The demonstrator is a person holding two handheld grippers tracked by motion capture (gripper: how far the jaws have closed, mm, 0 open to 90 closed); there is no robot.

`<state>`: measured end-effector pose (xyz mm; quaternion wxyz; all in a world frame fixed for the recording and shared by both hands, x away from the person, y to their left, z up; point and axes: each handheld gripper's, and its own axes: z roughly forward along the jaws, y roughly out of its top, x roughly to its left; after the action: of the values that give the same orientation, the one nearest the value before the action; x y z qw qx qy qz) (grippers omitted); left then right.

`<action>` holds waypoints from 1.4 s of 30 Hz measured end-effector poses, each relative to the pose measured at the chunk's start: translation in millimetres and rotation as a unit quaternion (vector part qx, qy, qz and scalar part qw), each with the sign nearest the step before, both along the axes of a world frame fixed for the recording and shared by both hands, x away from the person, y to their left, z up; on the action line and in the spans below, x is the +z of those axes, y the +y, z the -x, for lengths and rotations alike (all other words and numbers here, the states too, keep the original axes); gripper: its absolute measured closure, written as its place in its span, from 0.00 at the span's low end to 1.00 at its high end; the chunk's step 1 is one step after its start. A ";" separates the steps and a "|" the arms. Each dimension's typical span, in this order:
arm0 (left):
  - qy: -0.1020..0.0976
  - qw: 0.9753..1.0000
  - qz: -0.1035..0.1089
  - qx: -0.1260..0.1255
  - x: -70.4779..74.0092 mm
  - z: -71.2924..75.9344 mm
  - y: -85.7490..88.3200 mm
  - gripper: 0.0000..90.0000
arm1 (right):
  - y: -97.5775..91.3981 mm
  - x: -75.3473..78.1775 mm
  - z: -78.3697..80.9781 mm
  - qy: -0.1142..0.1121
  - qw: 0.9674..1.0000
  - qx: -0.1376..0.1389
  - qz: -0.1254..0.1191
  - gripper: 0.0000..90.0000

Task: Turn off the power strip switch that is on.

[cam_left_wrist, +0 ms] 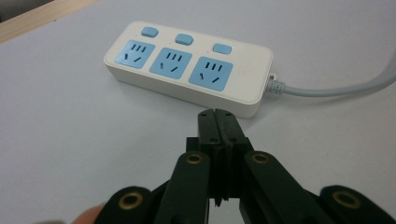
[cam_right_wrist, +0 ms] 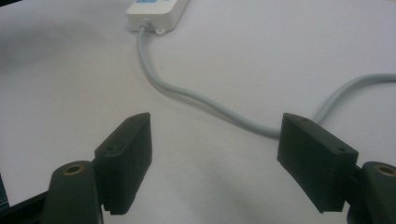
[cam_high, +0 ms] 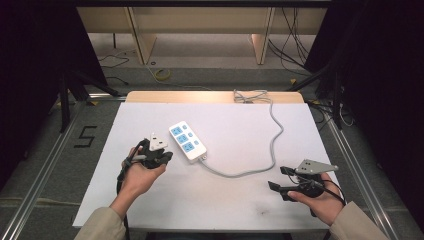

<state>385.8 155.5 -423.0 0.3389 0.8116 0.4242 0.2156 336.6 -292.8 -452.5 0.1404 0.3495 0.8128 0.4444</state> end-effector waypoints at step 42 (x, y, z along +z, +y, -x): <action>0.003 1.000 -0.012 -0.011 1.7 -21.3 -15.5 1.00 | 0.0 -0.8 0.2 0.005 1.000 0.000 0.001 0.30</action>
<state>407.1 140.0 -421.3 0.3305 0.8210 0.4135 0.2139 336.4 -292.8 -453.3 0.1369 0.3516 0.8141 0.4414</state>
